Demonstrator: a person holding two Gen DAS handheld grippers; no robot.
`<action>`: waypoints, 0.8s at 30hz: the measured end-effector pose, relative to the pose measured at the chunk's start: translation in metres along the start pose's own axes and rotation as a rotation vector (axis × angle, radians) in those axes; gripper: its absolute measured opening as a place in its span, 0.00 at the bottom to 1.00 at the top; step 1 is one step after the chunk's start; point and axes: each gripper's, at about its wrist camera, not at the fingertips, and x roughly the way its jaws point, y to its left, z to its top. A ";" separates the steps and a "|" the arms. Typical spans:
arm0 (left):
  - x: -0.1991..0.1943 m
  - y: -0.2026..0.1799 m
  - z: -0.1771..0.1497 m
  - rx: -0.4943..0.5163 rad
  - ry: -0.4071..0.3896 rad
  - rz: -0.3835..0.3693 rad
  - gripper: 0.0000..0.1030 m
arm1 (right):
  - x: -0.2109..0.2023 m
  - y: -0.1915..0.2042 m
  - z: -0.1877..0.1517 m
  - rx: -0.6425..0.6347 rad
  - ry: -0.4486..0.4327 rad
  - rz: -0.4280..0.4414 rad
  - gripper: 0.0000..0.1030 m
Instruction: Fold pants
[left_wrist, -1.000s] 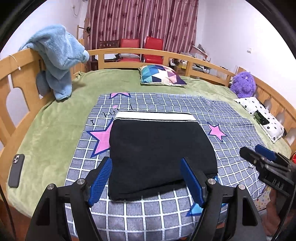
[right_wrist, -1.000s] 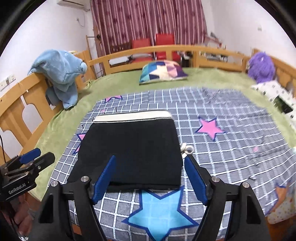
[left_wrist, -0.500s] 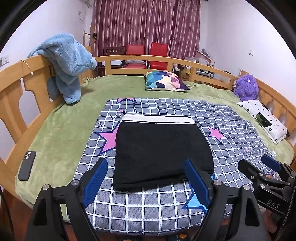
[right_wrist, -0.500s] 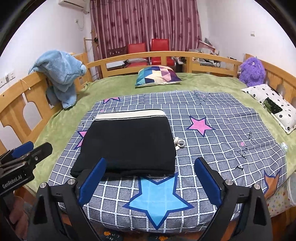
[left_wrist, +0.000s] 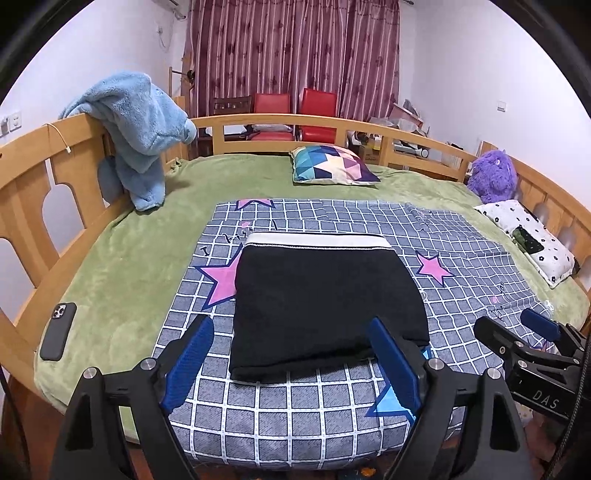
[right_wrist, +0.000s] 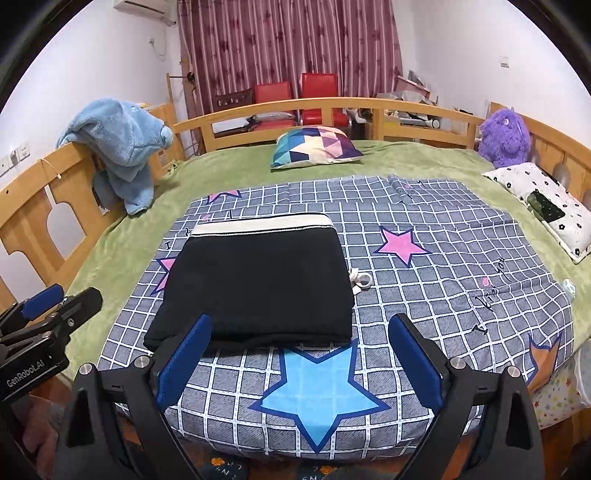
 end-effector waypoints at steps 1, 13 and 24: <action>0.000 0.000 0.000 0.000 0.002 -0.002 0.83 | 0.000 0.000 0.000 0.002 0.001 -0.001 0.93; 0.000 -0.001 -0.001 0.004 0.002 -0.001 0.84 | 0.000 -0.003 0.000 0.005 0.003 -0.002 0.93; -0.001 0.000 0.001 0.003 -0.002 -0.003 0.84 | -0.001 0.000 0.001 -0.002 0.003 -0.005 0.93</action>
